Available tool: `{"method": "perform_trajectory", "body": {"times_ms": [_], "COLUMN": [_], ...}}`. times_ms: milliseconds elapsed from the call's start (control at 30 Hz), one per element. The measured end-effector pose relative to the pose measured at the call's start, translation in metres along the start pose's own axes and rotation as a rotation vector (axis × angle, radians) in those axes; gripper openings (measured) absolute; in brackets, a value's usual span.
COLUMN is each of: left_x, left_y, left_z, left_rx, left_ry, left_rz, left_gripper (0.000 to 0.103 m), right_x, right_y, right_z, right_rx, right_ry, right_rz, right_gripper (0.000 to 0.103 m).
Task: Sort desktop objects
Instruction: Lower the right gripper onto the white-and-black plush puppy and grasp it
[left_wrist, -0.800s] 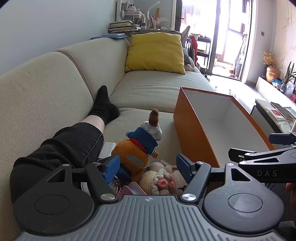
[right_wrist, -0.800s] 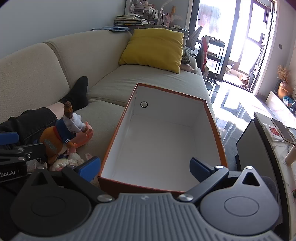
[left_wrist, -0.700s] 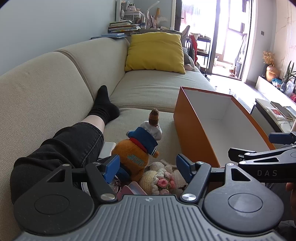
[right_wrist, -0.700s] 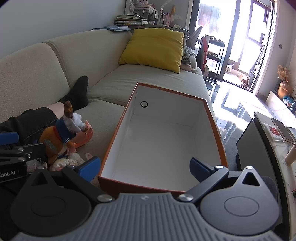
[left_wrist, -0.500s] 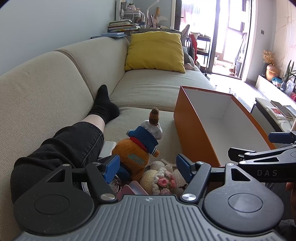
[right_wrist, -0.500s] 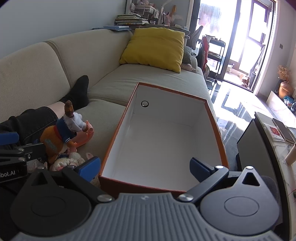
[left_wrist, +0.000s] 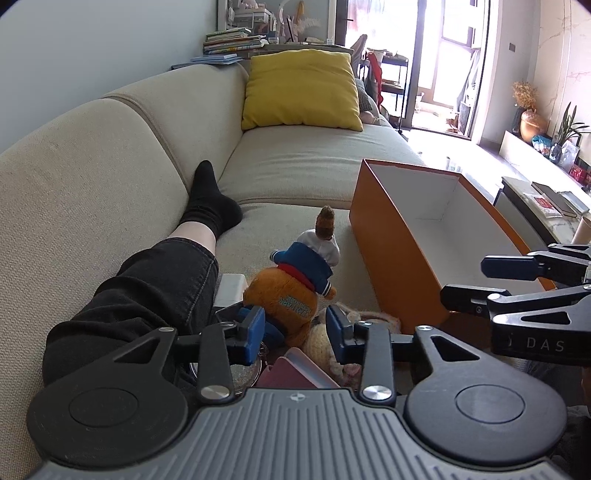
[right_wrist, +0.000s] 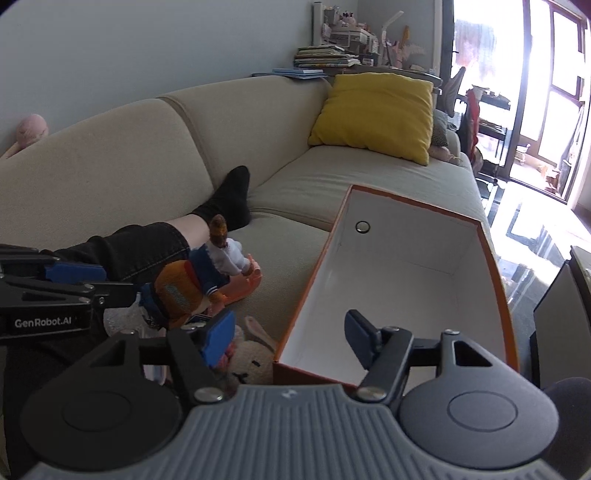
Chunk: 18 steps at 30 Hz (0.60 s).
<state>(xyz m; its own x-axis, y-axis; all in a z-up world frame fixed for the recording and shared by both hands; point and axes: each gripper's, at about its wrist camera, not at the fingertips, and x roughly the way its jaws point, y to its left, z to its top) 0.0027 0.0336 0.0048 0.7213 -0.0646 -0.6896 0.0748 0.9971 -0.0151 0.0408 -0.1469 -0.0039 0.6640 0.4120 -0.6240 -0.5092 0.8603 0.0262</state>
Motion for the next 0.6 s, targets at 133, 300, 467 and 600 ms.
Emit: {"method": "perform_trajectory", "body": {"times_ms": [133,300,467,600], "left_x": [0.003,0.011,0.019,0.021], "left_y": [-0.002,-0.01,-0.016,-0.016], "left_z": [-0.006,-0.017,-0.022,-0.029], "left_rx": [0.039,0.068,0.124,0.164], "left_ry": [0.068,0.122,0.17,0.208], "left_rz": [-0.052,-0.108,-0.123,-0.105], "left_gripper": [0.042,0.042,0.042,0.042], "right_x": [0.016,0.035,0.053,0.062], "right_y": [0.013,0.019,0.012,0.018], "right_z": [-0.006,-0.019,-0.034,-0.047], "right_rx": [-0.029,-0.028,-0.03,-0.052], "right_ry": [0.102,0.221,0.363,0.446], "right_rz": [0.112,0.18,0.243,0.303], "right_gripper": [0.045,0.044,0.054,0.061]}}
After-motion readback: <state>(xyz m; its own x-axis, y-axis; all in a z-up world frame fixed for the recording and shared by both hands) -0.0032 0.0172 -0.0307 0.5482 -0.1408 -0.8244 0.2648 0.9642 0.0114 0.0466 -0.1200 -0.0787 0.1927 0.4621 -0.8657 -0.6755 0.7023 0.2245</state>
